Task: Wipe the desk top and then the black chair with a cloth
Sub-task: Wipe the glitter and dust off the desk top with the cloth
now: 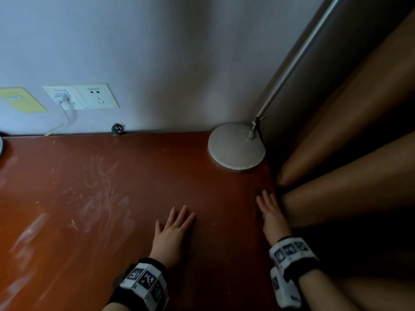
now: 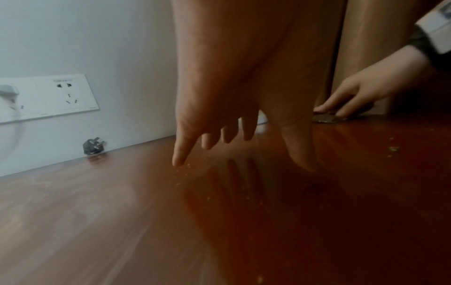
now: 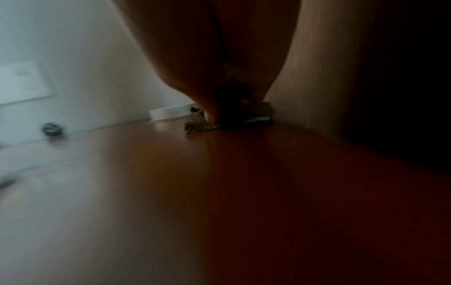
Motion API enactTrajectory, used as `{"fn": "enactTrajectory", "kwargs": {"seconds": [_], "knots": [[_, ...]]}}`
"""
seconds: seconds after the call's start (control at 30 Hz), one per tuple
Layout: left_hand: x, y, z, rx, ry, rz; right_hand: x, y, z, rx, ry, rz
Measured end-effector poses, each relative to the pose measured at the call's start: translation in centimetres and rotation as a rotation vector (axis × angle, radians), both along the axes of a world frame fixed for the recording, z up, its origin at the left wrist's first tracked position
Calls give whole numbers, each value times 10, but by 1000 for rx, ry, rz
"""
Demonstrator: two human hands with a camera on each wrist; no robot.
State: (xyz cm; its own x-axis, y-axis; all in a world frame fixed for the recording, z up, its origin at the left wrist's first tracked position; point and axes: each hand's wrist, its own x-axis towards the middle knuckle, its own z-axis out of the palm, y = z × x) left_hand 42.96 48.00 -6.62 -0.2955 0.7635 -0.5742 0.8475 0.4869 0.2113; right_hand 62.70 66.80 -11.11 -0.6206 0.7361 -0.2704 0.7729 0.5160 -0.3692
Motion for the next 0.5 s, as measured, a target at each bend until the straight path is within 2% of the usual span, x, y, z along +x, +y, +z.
{"fn": "enactTrajectory", "kwargs": {"seconds": [0.17, 0.3, 0.37, 0.43, 0.5], "knots": [[-11, -5, -3, -57, -44, 58, -38, 64, 6, -39, -59, -182], [-13, -9, -5, 0, -39, 57, -61, 84, 11, -19, -100, -234], [-13, -14, -7, 18, -30, 56, -57, 65, 10, 17, -72, -151], [-14, -18, -12, 50, -22, 72, -46, 21, 1, 40, 18, 75], [-15, -22, -14, 66, -18, 69, -35, -14, -1, -46, 69, 282]]}}
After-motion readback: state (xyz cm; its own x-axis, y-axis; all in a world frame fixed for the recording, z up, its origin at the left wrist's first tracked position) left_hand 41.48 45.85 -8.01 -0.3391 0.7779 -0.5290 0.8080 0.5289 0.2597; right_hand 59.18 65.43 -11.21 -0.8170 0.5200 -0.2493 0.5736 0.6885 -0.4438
